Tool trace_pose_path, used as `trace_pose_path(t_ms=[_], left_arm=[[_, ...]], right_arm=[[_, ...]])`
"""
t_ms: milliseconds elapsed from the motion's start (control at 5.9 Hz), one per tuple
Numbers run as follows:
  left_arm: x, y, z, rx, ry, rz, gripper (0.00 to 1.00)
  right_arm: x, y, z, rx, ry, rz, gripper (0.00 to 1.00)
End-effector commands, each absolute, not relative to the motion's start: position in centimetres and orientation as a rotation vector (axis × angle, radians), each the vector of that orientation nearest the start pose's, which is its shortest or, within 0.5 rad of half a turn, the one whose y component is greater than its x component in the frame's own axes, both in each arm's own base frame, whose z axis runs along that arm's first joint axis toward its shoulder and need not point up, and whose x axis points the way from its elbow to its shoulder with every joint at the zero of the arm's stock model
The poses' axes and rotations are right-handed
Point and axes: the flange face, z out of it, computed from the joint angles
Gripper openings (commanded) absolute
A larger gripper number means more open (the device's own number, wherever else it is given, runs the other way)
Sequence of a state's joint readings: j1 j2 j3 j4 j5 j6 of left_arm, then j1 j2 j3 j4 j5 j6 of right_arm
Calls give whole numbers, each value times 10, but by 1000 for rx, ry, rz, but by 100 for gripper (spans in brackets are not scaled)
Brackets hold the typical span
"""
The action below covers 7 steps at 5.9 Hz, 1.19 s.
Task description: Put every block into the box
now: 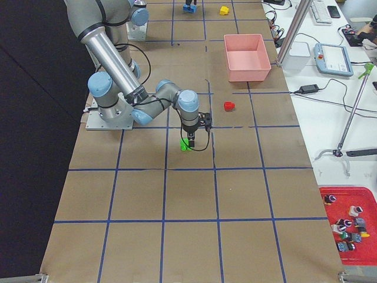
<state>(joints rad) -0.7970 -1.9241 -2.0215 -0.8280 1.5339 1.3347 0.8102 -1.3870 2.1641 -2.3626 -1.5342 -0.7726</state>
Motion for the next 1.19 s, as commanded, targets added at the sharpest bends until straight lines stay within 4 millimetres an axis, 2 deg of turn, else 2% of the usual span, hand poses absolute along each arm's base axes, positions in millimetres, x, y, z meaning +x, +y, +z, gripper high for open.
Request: trace_pose_path(t_ms=[0, 339, 508, 677, 847, 1016], left_arm=[[268, -458, 170, 857, 3104, 0, 92], [263, -461, 175, 853, 3099, -15, 91], [263, -463, 175, 849, 3106, -36, 81], [263, -463, 173, 850, 3110, -34, 76], [261, -463, 172, 853, 3114, -31, 65], [262, -464, 173, 853, 3110, -31, 49]], right_arm=[[-235, -413, 203, -26, 3132, -26, 100], [-236, -413, 206, -22, 3134, -46, 100], [-235, -413, 204, -17, 3127, -48, 100], [-232, -411, 195, -21, 3116, -32, 100], [-234, -413, 186, -22, 3136, -63, 100], [-235, -413, 182, -22, 3132, -57, 100]])
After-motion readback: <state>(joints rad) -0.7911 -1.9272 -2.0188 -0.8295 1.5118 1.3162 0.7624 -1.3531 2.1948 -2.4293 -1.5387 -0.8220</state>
